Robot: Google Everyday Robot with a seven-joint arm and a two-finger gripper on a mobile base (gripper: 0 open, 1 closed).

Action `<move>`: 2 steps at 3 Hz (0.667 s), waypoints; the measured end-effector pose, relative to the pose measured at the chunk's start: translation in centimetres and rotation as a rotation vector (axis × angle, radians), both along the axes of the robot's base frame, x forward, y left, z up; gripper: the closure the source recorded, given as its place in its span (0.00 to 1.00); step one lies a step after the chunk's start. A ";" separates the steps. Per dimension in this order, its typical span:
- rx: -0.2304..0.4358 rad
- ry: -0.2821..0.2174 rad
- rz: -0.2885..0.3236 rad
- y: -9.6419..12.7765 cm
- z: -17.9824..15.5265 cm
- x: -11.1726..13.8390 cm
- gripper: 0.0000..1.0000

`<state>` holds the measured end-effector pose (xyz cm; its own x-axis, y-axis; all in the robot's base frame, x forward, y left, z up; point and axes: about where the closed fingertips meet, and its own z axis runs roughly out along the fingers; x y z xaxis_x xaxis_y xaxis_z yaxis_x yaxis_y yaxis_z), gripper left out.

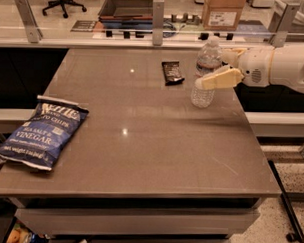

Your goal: Move water bottle near blue chip bag

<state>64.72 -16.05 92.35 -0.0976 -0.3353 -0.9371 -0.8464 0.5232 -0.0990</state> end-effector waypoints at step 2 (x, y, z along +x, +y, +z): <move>0.014 0.003 0.010 0.7 0.1 0.4 0.63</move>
Offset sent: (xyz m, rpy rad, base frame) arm 0.0037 0.0039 0.0013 0.0124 0.0022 0.0050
